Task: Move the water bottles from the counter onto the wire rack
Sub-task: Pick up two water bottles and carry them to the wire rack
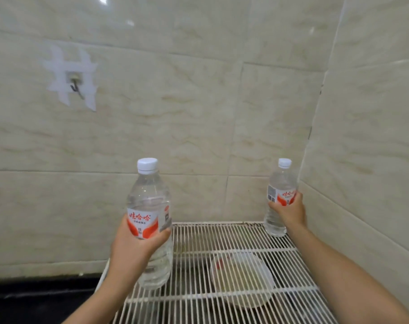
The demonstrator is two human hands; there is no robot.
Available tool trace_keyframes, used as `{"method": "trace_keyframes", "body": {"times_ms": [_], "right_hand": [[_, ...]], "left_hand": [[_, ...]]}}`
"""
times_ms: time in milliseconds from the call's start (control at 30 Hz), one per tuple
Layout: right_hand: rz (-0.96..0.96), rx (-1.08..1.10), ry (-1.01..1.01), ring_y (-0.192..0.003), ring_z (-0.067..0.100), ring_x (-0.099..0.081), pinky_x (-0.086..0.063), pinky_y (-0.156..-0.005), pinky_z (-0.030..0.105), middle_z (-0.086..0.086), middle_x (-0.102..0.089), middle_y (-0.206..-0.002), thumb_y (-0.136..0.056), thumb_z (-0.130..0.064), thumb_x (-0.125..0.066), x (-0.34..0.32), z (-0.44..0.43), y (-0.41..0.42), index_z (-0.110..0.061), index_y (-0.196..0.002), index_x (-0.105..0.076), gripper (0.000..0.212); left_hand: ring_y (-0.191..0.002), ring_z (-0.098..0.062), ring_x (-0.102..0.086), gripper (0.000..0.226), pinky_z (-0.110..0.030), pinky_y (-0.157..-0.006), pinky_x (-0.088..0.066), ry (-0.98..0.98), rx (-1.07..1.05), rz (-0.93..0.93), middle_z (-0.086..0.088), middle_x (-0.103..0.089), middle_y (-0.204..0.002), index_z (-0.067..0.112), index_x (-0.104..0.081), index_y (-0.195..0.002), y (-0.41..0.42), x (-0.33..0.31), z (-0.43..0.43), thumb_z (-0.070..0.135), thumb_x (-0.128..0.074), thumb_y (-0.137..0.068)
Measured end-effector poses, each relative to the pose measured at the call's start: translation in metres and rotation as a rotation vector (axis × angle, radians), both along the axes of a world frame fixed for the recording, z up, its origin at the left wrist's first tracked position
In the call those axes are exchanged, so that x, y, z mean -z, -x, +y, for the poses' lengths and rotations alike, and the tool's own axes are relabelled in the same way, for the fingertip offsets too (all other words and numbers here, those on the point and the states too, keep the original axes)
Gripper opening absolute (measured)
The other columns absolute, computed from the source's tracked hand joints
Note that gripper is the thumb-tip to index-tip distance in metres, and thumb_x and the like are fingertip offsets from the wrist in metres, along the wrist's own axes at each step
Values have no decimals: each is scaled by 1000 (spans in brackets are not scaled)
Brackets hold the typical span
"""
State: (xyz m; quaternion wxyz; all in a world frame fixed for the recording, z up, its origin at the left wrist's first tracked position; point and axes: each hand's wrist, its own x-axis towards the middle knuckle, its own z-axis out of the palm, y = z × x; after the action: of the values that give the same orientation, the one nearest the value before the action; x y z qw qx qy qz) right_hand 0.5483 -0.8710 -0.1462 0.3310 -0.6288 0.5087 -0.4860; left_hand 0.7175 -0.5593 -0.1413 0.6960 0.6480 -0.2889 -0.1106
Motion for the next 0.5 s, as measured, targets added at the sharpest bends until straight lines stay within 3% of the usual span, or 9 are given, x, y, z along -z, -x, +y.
{"method": "trace_keyframes", "body": {"times_ms": [133,233,400,500], "right_hand": [[-33,20,57,-102,31,-61,-45,-84,33,13,-61,-119,-59,-19,-83,7,-9,2,-14,-130,-42,82],[39,17,66,-103,34,-59,-50,-88,42,16,-60,-118,-57,-25,-84,15,-9,5,-15,-127,-41,84],[109,-60,-5,-116,32,-52,-44,-98,48,13,-54,-128,-55,-28,-85,16,-2,13,-17,-133,-36,92],[115,-63,-60,-132,30,-37,-34,-107,47,11,-38,-145,-56,-30,-86,20,12,31,-18,-142,-24,107]], "left_hand": [[-84,-23,-66,53,-34,-66,-54,-36,-2,-38,-6,-67,-94,16,-53,-107,2,-2,-26,14,-80,-62],[-85,-23,-66,54,-41,-76,-55,-28,5,-58,-5,-67,-95,18,-51,-107,14,-3,-62,17,-81,-62],[-87,-19,-62,56,-38,-80,-55,-17,132,8,-1,-61,-97,21,-45,-108,55,-6,-152,17,-79,-63],[-88,-16,-58,62,-31,-80,-51,-45,194,23,6,-55,-93,24,-39,-107,76,-1,-202,17,-81,-62]]}}
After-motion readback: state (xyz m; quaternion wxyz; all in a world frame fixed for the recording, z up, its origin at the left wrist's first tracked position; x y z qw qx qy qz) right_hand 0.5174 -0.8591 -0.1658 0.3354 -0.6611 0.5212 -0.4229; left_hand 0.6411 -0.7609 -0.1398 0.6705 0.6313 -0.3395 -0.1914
